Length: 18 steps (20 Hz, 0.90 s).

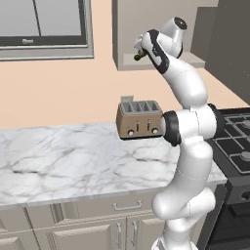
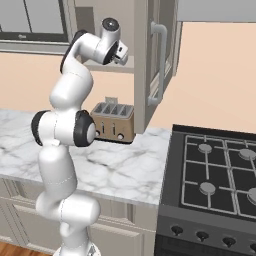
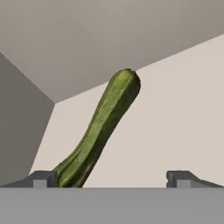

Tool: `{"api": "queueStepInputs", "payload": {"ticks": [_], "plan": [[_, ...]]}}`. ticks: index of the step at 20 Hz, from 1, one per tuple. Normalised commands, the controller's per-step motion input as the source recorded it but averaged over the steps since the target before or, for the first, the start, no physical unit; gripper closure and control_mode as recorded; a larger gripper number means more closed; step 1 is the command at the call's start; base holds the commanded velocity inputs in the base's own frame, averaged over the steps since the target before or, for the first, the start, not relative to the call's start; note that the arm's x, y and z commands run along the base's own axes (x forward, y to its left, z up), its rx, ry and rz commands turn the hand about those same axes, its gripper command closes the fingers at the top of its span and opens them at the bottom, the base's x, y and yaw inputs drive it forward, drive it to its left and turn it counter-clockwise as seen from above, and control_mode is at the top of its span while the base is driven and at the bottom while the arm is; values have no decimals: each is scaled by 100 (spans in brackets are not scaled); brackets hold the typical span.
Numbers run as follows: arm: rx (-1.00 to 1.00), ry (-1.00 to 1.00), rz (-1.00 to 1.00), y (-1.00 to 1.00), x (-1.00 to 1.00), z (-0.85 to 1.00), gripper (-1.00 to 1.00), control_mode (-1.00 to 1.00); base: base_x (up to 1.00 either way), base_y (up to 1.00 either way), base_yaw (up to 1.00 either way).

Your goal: Pick the squashs from the cabinet and place them in one bowl. Pick the lemon from the sink and place it in the other bowl.

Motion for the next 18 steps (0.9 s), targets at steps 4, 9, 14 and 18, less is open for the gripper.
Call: {"api": "queueStepInputs", "payload": {"ticks": [4, 9, 14, 18], "plan": [[0, 0, 2, 6, 39, -4, -100, -100, 0, 0, 0], [0, 0, 1, 12, 39, -5, -100, -100, 0, 0, 0], [0, 0, 2, 14, 31, -21, -100, -100, 0, 0, 0], [0, 2, 7, 6, 2, -43, -100, -100, 0, 0, 0]]}}
